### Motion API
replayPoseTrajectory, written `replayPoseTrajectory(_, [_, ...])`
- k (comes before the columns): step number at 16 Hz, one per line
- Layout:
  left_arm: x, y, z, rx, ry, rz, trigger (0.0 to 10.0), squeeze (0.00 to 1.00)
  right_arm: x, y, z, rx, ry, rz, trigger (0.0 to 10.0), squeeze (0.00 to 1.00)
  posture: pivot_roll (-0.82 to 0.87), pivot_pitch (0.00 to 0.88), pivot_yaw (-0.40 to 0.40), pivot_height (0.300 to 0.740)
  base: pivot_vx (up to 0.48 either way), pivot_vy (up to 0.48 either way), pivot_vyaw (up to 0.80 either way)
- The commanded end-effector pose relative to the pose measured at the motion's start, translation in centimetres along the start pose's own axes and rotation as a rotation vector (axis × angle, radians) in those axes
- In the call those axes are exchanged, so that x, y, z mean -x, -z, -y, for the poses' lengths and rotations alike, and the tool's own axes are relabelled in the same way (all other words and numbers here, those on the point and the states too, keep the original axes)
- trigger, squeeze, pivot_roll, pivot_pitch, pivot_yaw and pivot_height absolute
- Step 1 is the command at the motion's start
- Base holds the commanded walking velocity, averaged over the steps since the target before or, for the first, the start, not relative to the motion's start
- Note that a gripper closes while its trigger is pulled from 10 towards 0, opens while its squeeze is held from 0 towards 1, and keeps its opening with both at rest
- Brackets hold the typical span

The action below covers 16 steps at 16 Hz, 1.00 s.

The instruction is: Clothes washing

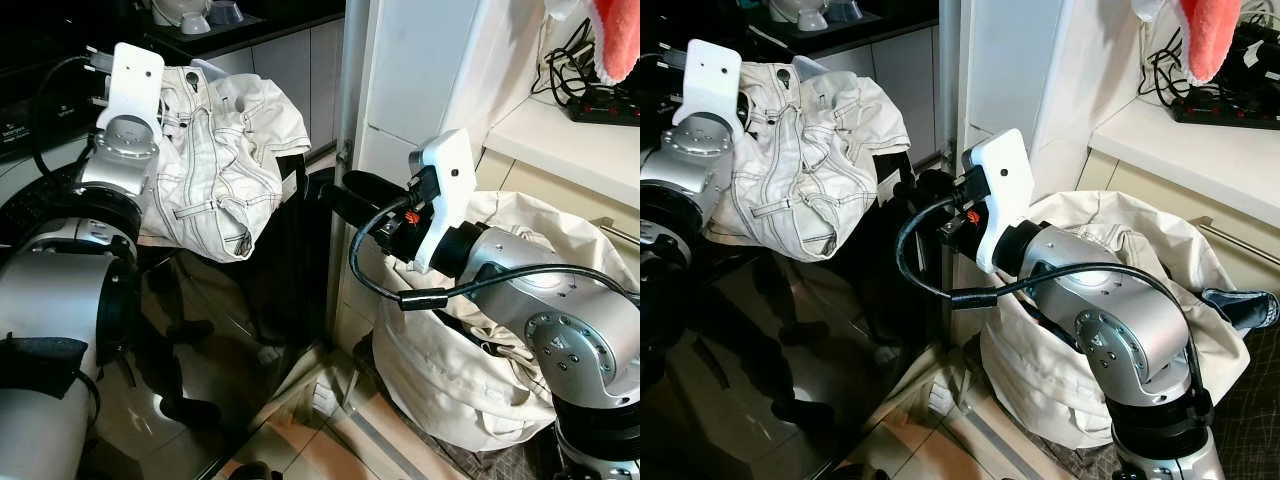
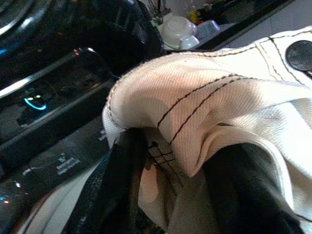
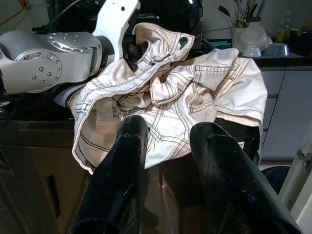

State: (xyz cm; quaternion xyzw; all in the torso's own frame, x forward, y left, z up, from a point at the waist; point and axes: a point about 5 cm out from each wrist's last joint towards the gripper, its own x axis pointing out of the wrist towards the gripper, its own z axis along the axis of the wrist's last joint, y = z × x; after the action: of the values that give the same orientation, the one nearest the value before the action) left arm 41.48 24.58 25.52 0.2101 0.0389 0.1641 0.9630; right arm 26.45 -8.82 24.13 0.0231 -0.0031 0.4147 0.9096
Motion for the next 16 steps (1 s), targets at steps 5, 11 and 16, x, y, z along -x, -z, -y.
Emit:
replayPoseTrajectory(5, [-0.1,-1.5,0.2,-0.186,0.159,-0.044,10.0,0.00,0.3,-0.2,0.9,0.022,0.061,-0.023,10.0,0.00,-0.05,0.000,0.058,0.740,0.000,0.000,0.00])
replayPoseTrajectory(11, [0.1,-6.1,-3.8,-0.185,0.275,-0.004,10.0,0.00,1.1,0.0,1.1,0.031,0.053,-0.060,10.0,0.00,-0.03,0.000,0.044,0.740,0.000,0.000,0.00])
replayPoseTrajectory(16, [1.2,-5.8,-7.9,-0.096,0.501,0.048,10.0,0.00,1.2,0.4,1.1,0.038,0.026,-0.102,10.0,0.00,-0.01,0.000,0.032,0.740,0.000,0.000,0.00])
